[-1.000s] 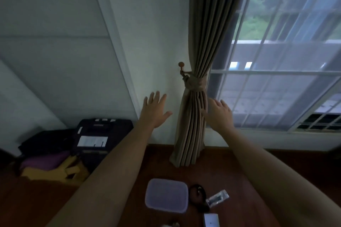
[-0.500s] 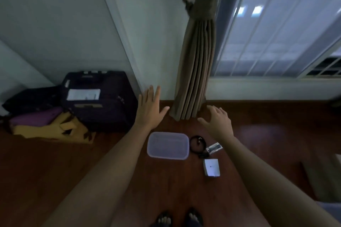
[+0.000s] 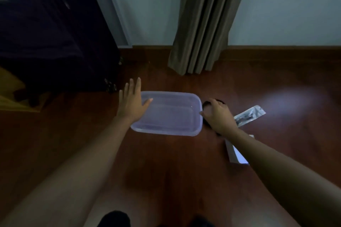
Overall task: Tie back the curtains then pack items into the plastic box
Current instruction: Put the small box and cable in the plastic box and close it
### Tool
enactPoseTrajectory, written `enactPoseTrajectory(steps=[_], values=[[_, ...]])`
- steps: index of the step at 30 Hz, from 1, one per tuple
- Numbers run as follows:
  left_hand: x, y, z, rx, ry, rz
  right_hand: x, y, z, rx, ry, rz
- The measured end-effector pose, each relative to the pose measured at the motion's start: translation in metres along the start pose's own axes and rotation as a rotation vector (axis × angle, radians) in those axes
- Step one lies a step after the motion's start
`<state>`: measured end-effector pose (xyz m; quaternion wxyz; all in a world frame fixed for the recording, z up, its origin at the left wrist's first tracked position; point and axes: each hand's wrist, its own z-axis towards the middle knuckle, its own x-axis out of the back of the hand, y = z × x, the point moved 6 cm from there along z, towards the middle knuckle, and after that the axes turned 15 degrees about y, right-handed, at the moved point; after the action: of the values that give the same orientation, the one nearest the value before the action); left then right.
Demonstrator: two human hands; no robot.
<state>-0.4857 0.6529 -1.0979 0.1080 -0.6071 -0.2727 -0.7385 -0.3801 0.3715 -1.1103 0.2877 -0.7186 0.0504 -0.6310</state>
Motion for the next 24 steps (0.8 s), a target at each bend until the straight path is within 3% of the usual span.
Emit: enactPoseTrajectory(steps=[5, 9, 14, 24], values=[[-0.083, -0.048, -0.002, 0.08, 0.021, -0.019, -0.091, 0.032, 0.016, 0.031, 0.008, 0.043], [-0.117, -0.08, 0.001, 0.175, -0.023, -0.105, -0.126, 0.047, 0.017, -0.134, 0.166, 0.251], [-0.139, -0.098, -0.002, 0.409, -0.053, -0.325, -0.134, 0.06, 0.018, -0.17, 0.196, 0.347], [-0.15, -0.081, -0.022, 0.437, 0.035, -0.312, -0.125, 0.07, 0.011, -0.223, 0.253, 0.376]])
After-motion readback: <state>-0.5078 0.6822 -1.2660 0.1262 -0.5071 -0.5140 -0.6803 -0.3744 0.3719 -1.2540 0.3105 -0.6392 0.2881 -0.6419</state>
